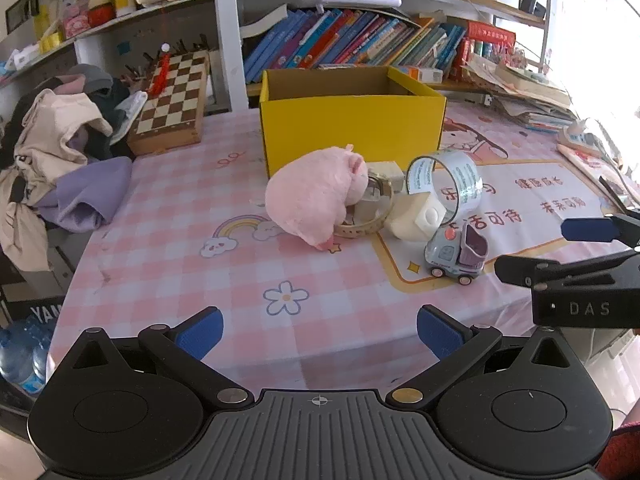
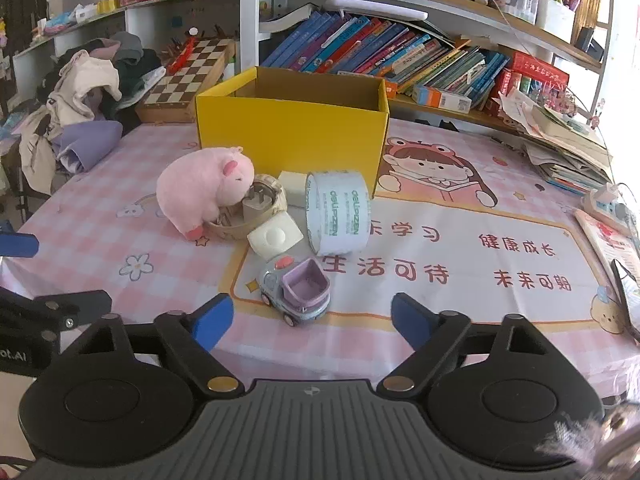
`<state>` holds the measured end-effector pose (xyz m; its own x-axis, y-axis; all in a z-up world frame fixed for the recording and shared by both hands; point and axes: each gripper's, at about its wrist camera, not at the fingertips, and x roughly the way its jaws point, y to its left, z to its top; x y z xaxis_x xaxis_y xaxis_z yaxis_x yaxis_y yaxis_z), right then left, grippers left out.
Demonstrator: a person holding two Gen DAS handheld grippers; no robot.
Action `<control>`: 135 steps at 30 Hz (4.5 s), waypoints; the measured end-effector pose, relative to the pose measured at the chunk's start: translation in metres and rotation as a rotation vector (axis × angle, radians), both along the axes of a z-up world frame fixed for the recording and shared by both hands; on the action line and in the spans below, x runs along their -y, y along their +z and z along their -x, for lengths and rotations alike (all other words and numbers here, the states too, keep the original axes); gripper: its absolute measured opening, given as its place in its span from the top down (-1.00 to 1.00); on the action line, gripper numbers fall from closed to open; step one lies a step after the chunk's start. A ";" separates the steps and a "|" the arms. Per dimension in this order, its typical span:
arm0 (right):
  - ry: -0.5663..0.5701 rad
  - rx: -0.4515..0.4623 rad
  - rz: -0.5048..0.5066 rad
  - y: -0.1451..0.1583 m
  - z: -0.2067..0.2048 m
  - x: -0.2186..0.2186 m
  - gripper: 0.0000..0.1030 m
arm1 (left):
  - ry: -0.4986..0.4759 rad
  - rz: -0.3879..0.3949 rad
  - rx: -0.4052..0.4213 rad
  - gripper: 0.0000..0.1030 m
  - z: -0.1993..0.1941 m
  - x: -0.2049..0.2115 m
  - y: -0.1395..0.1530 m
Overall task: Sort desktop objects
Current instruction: 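Grasp the pink plush pig with the left gripper while the right gripper grasps the toy car, then lift the pig with the left gripper while the right gripper carries the car toward the yellow box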
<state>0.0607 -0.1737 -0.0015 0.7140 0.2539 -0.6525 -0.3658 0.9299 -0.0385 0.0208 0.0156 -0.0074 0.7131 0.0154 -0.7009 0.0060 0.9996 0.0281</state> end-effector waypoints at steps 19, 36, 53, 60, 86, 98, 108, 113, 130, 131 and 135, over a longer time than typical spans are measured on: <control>0.081 -0.130 -0.002 -0.015 -0.053 -0.006 -0.56 | 0.032 -0.002 -0.016 -1.00 -0.033 0.001 -0.005; 0.171 -0.247 0.049 -0.037 -0.096 -0.023 -0.12 | 0.043 -0.030 -0.022 -0.95 -0.084 -0.005 -0.017; 0.247 -0.272 0.072 -0.042 -0.106 -0.029 0.07 | -0.010 -0.121 0.000 -0.90 -0.155 -0.001 -0.035; 0.239 -0.268 0.061 -0.042 -0.105 -0.027 0.07 | -0.037 -0.147 -0.023 -0.66 -0.160 0.004 -0.044; 0.149 -0.195 -0.011 -0.023 -0.078 -0.011 0.28 | 0.053 -0.033 0.102 -0.33 -0.087 -0.024 -0.004; 0.162 -0.163 -0.015 -0.017 -0.060 -0.016 0.28 | 0.053 -0.035 0.129 -0.33 -0.060 -0.026 0.003; 0.144 -0.103 -0.040 -0.002 -0.051 -0.013 0.28 | 0.016 -0.065 0.179 -0.33 -0.043 -0.020 0.014; 0.145 -0.066 -0.043 0.006 -0.049 -0.012 0.28 | 0.007 -0.079 0.201 -0.33 -0.040 -0.017 0.018; 0.215 0.015 -0.063 0.033 -0.079 -0.025 0.28 | -0.017 -0.173 0.281 -0.33 -0.054 -0.009 0.037; 0.215 0.021 -0.067 0.035 -0.082 -0.025 0.28 | -0.016 -0.174 0.284 -0.33 -0.056 -0.010 0.038; 0.214 0.041 -0.083 0.043 -0.097 -0.022 0.28 | -0.018 -0.180 0.298 -0.33 -0.068 -0.009 0.044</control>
<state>0.1572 -0.1512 0.0420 0.6636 0.4541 -0.5945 -0.5548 0.8318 0.0161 0.0889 0.0243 0.0368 0.8873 0.1055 -0.4489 -0.0114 0.9782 0.2074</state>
